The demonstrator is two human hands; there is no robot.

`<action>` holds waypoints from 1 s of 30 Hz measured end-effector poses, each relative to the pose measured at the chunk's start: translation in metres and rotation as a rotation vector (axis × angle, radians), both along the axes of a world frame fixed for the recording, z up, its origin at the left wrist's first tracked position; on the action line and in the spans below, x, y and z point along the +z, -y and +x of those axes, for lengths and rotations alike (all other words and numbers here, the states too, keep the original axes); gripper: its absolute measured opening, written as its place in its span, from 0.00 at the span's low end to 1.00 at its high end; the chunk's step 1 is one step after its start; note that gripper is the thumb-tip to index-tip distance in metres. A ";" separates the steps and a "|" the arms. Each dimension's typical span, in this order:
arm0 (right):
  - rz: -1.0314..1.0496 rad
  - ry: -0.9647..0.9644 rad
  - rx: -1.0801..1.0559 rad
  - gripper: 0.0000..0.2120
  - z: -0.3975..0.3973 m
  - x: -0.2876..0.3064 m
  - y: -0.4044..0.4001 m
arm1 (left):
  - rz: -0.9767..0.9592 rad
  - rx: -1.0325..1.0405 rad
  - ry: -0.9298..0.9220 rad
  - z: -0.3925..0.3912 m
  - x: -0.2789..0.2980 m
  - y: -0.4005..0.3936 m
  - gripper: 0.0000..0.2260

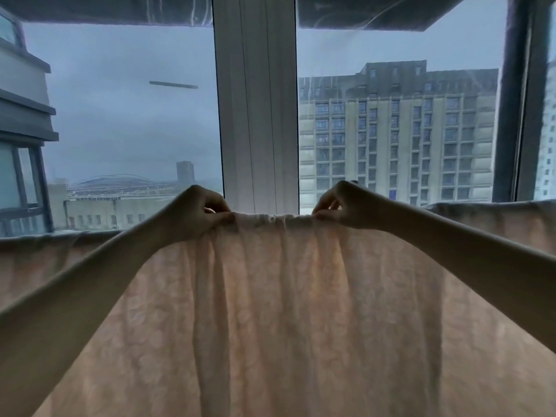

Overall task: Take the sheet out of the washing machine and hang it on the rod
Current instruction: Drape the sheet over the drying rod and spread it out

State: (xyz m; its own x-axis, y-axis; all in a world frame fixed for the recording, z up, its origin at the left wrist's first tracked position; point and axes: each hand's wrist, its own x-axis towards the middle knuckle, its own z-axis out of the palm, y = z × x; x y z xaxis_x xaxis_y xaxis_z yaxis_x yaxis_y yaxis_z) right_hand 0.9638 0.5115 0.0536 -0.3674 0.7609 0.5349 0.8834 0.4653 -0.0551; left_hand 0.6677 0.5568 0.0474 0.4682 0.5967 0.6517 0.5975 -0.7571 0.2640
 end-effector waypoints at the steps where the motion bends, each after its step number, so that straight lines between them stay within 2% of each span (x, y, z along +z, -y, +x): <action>1: 0.027 0.007 -0.005 0.07 -0.001 0.000 0.000 | 0.010 0.009 0.002 0.000 -0.001 0.000 0.04; 7: 0.184 0.066 -0.061 0.06 -0.016 -0.002 -0.010 | 0.046 0.063 0.009 -0.003 -0.002 -0.001 0.04; 11: 0.308 -0.112 -0.076 0.05 -0.029 0.007 -0.017 | 0.123 0.098 0.163 -0.008 -0.003 -0.001 0.04; 15: 0.203 -0.073 -0.071 0.04 -0.044 0.007 -0.017 | 0.050 0.096 0.141 -0.021 -0.002 -0.001 0.05; 19: 0.255 -0.201 -0.027 0.04 -0.053 0.013 -0.021 | 0.046 0.109 0.150 -0.037 -0.005 -0.002 0.07; 24: -0.061 -0.032 0.112 0.10 -0.073 0.006 -0.024 | -0.061 0.091 0.117 -0.050 -0.006 -0.001 0.06; 30: 0.033 -0.040 0.164 0.07 -0.096 -0.001 -0.029 | -0.102 0.160 -0.010 -0.076 -0.005 0.006 0.05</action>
State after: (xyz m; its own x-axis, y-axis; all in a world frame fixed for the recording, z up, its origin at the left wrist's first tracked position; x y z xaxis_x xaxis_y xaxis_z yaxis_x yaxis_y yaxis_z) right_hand 0.8683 0.5402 0.0528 -0.4633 0.6742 0.5752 0.7930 0.6051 -0.0705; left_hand 0.5913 0.5510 0.0426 0.3681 0.7271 0.5795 0.7112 -0.6217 0.3282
